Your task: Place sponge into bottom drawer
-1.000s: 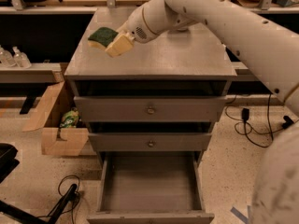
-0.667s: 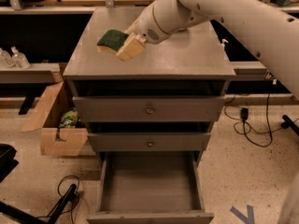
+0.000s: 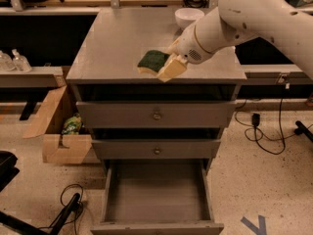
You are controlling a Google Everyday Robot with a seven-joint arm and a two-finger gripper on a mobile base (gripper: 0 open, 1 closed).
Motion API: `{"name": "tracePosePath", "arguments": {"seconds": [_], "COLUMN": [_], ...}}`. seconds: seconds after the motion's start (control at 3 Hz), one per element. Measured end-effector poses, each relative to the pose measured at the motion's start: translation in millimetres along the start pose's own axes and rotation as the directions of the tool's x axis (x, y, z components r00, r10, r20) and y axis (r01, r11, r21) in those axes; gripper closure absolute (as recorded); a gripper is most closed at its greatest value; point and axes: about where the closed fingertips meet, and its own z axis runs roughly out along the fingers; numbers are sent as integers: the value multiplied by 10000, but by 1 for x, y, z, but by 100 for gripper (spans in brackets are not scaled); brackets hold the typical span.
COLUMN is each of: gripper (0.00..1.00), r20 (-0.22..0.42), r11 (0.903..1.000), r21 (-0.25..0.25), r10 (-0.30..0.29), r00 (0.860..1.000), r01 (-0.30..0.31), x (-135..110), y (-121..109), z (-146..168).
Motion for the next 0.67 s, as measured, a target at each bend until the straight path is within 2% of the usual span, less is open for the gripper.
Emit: {"name": "tracePosePath", "arguments": {"seconds": [0.33,0.67], "gripper": [100,100], "r20": [0,118], "r11": [10000,9995], "r21": [0,51], "r10": [0,307], "r00": [10000,9995], "r01": [0,-308], "x": [0,7], "y": [0,1], "z": [0,9]}}
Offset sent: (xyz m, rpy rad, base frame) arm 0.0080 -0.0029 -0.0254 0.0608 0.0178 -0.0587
